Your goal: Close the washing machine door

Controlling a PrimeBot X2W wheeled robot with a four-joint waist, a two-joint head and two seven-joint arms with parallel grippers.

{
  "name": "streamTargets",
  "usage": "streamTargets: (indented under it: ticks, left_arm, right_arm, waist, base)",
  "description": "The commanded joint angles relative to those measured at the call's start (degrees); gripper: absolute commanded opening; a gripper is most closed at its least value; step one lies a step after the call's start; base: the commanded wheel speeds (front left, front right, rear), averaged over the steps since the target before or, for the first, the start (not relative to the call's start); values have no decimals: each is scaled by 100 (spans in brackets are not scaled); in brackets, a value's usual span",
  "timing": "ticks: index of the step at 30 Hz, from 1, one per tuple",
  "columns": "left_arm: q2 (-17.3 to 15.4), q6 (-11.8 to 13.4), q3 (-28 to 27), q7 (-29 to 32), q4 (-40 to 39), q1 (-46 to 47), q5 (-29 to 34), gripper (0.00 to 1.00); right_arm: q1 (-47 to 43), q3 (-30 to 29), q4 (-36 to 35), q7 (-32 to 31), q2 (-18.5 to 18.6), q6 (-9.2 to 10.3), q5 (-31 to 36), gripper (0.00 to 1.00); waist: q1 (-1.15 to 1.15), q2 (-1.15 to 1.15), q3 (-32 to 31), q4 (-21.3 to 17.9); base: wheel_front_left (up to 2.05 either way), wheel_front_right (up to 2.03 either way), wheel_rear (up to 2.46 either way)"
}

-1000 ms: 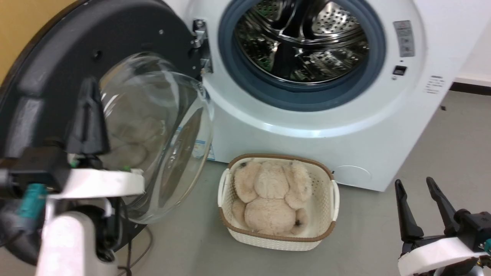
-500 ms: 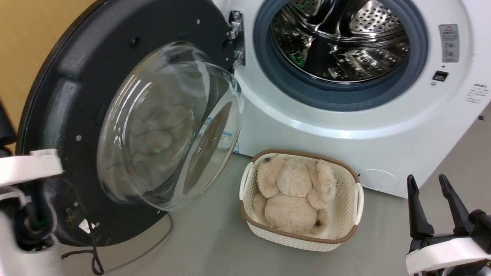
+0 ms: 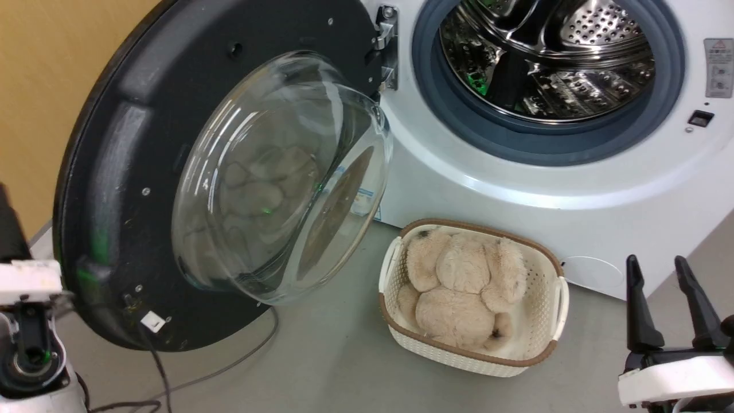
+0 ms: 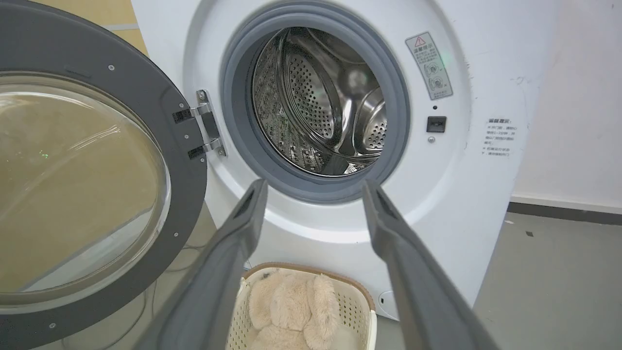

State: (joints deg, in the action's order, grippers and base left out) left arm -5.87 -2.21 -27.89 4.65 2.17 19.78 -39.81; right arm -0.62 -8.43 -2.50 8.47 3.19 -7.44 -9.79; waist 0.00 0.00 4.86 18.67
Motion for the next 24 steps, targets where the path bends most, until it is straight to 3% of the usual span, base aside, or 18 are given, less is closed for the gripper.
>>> streamTargets:
  ticks: [1,8,13,21,24]
  left_arm:
    - [32,-36,-102,186,123,-73,-303,0]
    - [114,-183,-357,977,757,-189,-1348,0]
    - [171,-288,-239,1555,924,-367,-1811,0]
    - [289,-350,248,2536,121,-956,-2989,0]
    - [295,-369,713,2793,-296,-1286,-3198,0]
  right_arm:
    - [79,-44,-47,65,-19,-3,-92,100]
    - [71,-155,-87,148,-20,-3,-158,100]
    - [64,-251,-126,208,-22,-3,-222,100]
    - [84,-382,-169,316,-24,-4,-327,100]
    - [109,-395,-181,352,-25,-4,-354,100]
  waist:
    - [0,0,16,46]
    - [0,0,74,211]
    - [0,0,106,329]
    - [0,0,200,550]
    - [0,0,238,609]
  base:
    - [0,0,0]
    - [0,0,0]
    - [0,0,0]
    - [0,0,0]
    - [0,0,0]
